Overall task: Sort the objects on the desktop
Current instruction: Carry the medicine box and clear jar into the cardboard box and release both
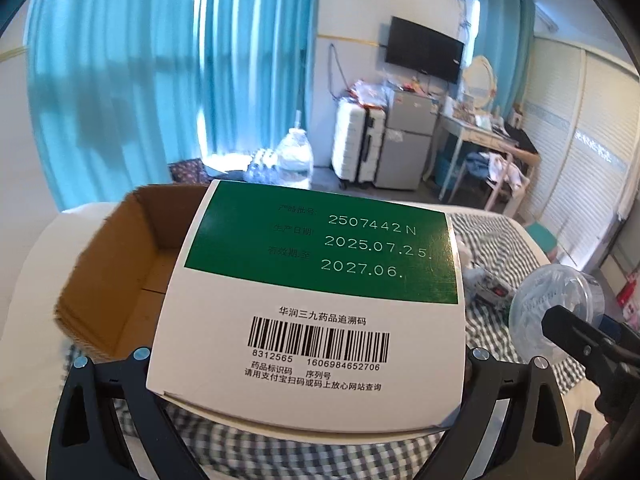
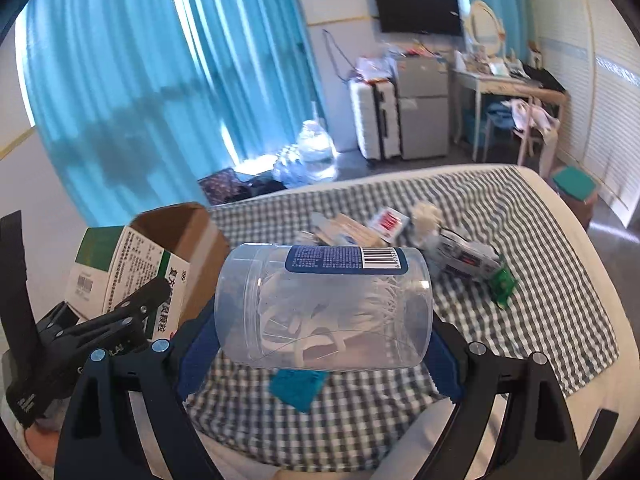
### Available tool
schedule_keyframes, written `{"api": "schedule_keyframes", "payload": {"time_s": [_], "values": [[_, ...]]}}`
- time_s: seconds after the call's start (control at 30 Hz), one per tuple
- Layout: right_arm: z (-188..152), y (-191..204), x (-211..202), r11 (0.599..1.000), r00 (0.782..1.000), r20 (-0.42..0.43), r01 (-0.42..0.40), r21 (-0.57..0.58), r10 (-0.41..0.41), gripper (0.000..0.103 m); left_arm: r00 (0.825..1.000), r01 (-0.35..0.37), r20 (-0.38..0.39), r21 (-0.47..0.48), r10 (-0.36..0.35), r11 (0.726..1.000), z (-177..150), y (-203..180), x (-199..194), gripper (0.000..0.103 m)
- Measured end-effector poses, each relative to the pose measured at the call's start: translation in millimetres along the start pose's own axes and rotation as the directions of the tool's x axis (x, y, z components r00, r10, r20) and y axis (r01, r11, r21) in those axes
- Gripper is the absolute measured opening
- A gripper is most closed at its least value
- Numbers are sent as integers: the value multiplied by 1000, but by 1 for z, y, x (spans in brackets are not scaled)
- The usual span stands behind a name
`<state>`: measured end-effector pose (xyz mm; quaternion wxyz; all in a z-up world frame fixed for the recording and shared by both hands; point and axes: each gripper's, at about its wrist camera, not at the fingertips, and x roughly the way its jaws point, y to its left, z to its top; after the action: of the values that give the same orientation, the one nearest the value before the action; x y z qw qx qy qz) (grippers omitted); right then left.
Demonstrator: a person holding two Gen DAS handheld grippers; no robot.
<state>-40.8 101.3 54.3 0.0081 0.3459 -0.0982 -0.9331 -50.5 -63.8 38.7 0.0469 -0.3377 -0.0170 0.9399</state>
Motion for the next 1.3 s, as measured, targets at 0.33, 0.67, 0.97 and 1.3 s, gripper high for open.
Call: {"api": "schedule_keyframes", "payload": {"time_s": [0.33, 0.67, 0.97, 1.3], "values": [[4, 74, 4, 986, 996, 15, -79, -147, 83, 88, 996, -87, 19, -77, 89, 993, 14, 53, -10, 97], [3, 138, 42, 956, 980, -53, -197, -215, 190, 88, 977, -213, -53, -156, 207, 965, 6, 127, 14, 97], [9, 179, 102, 939, 959, -145, -272, -212, 245, 88, 959, -267, -148, -188, 242, 945, -8, 178, 57, 97], [28, 206, 163, 936, 942, -181, -313, -160, 284, 88, 959, -241, -186, -123, 216, 963, -9, 184, 89, 98]]}}
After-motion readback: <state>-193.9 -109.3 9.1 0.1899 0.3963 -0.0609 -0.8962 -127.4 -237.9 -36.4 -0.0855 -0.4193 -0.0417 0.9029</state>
